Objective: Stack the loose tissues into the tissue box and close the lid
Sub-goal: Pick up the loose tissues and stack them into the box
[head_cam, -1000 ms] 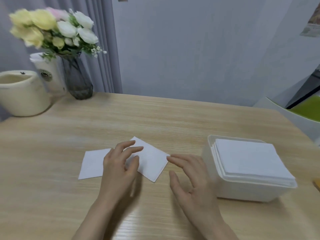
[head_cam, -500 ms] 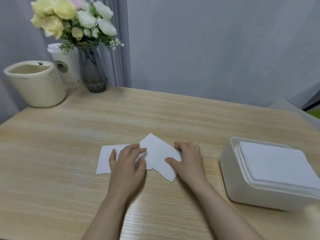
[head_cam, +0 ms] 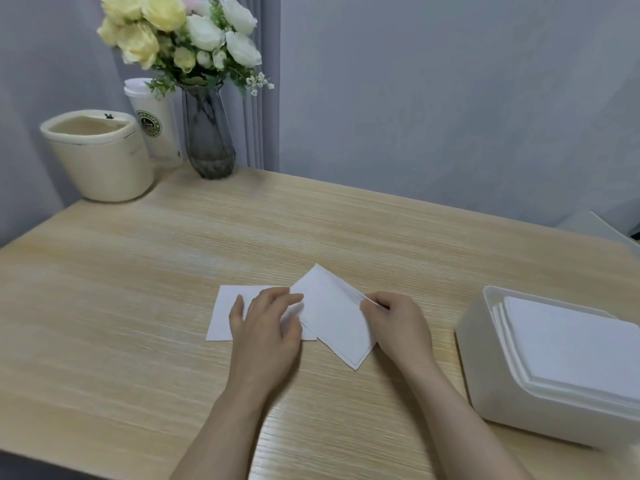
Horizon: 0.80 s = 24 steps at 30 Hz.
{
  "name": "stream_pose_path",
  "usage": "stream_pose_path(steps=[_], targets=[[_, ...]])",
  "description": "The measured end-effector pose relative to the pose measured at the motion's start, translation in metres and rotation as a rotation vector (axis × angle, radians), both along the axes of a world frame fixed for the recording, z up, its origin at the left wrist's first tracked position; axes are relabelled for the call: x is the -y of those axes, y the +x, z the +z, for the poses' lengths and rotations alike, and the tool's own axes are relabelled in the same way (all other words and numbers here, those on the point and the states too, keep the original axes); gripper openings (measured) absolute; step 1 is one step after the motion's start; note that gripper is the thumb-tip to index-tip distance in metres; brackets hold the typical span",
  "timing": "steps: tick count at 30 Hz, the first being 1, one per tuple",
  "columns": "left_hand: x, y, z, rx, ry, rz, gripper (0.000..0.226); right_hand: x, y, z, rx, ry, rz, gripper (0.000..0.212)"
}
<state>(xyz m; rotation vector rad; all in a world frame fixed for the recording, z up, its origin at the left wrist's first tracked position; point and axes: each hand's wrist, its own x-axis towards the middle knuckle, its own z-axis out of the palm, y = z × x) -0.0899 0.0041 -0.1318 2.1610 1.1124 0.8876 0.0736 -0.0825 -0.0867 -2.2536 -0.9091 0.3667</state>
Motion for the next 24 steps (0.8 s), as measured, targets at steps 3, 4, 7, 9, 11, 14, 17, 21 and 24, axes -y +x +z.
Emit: stream_pose_path(steps=[3, 4, 7, 9, 11, 14, 17, 21, 24], targets=[[0.000, 0.000, 0.000, 0.015, -0.008, 0.004, 0.042, 0.005, -0.001, 0.002, 0.008, 0.039, 0.007, 0.031], [0.001, 0.000, 0.000, 0.022, -0.010, 0.005, 0.042, 0.006, 0.000, 0.002, 0.047, 0.043, 0.003, 0.026], [0.001, -0.001, 0.002, 0.041, -0.012, 0.016, 0.033, 0.010, 0.004, -0.001, 0.108, 0.093, -0.040, 0.020], [0.002, -0.002, 0.003, 0.057, -0.016, 0.029, 0.029, 0.013, 0.006, -0.002, 0.129, 0.110, -0.072, 0.019], [0.004, -0.003, 0.005, 0.064, -0.018, 0.034, 0.035, 0.016, 0.008, -0.001, 0.140, 0.113, -0.082, 0.021], [0.004, -0.004, 0.006, 0.050, -0.022, 0.032, 0.040, 0.021, 0.008, 0.002, 0.065, 0.130, -0.073, 0.023], [0.005, -0.004, 0.006, 0.022, -0.029, 0.021, 0.043, 0.025, 0.011, -0.001, 0.136, 0.082, -0.057, 0.025], [0.004, -0.003, 0.005, -0.014, -0.030, 0.000, 0.035, 0.029, 0.010, -0.004, 0.218, 0.128, -0.090, 0.019], [0.003, -0.002, 0.002, -0.023, -0.008, -0.044, 0.028, 0.031, 0.013, -0.004, 0.111, 0.088, -0.106, 0.020]])
